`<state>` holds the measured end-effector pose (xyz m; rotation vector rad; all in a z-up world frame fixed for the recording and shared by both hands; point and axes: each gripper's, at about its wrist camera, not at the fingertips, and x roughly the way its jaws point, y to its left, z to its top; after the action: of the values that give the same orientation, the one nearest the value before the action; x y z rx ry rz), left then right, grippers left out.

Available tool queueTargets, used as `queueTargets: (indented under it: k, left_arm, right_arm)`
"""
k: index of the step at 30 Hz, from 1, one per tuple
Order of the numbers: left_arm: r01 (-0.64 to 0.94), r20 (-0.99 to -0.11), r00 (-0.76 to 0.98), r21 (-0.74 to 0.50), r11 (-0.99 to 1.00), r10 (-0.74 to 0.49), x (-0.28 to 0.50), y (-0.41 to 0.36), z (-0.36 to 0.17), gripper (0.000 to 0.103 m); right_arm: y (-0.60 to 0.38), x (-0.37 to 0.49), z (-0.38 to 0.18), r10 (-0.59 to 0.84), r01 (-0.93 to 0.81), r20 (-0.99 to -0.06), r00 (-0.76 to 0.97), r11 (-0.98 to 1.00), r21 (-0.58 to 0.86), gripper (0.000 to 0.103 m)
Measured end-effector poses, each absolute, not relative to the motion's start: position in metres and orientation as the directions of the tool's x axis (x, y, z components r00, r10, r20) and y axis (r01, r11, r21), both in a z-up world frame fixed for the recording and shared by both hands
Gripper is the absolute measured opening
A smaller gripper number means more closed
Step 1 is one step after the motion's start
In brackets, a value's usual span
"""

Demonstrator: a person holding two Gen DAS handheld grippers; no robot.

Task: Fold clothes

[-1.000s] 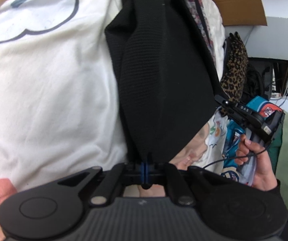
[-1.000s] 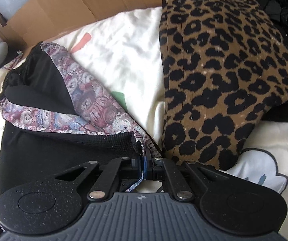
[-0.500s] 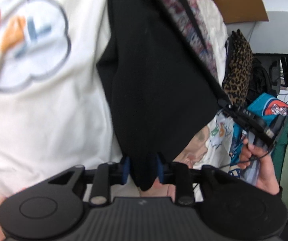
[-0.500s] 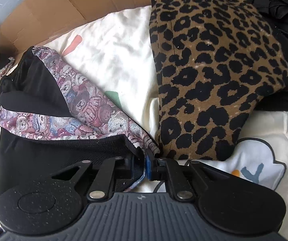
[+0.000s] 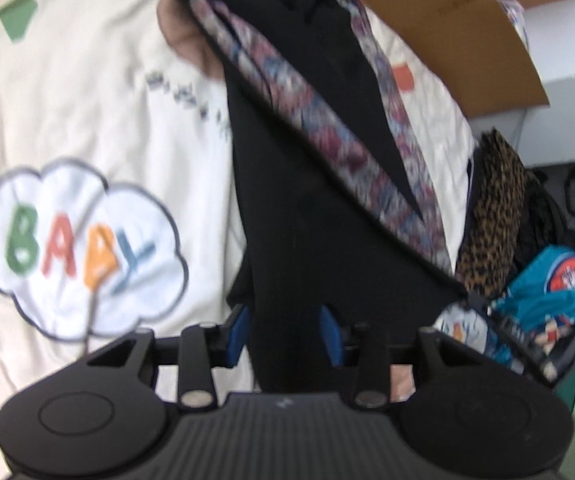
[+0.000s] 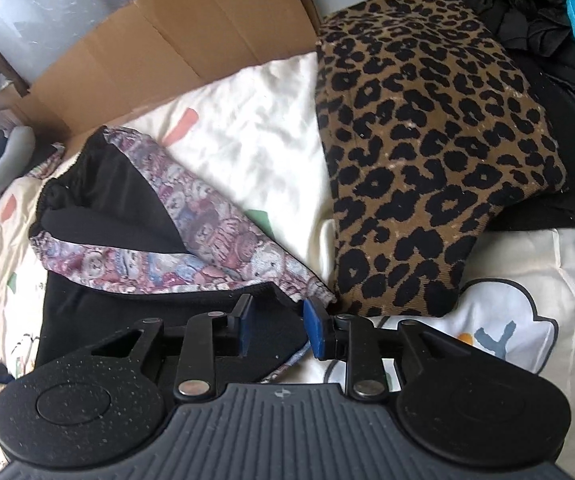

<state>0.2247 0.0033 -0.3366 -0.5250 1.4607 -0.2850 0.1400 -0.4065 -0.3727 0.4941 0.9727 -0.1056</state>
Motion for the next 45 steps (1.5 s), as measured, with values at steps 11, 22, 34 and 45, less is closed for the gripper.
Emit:
queueTargets:
  k: [11,22,34,45]
  left_arm:
    - [-0.144,-0.877,0.191,-0.470,0.871,-0.441,0.286,0.007,-0.323,0.053]
    - [-0.161,-0.886,0.253,-0.434,0.887,-0.388,0.334,0.029,-0.356,0.053]
    - [-0.185,-0.819,0.386,-0.519,0.835,-0.424,0.363,0.061,-0.392,0.056]
    - [-0.150,-0.751,0.422,-0.610,0.778,-0.508,0.379,0.077,-0.403,0.024]
  right_arm:
    - [-0.401,0.153,-0.362,0.140,0.199,-0.805,0.576,0.932,0.304,0.039]
    - [-0.399,0.177,-0.366,0.138,0.086,-0.843,0.520,0.973,0.212,0.039]
    - [-0.357,0.208,-0.358,0.214,-0.017,-0.831,0.514,0.971,0.240,0.040]
    - [-0.322,0.226,-0.377,0.305,-0.094,-0.830,0.466,0.950,0.296,0.049]
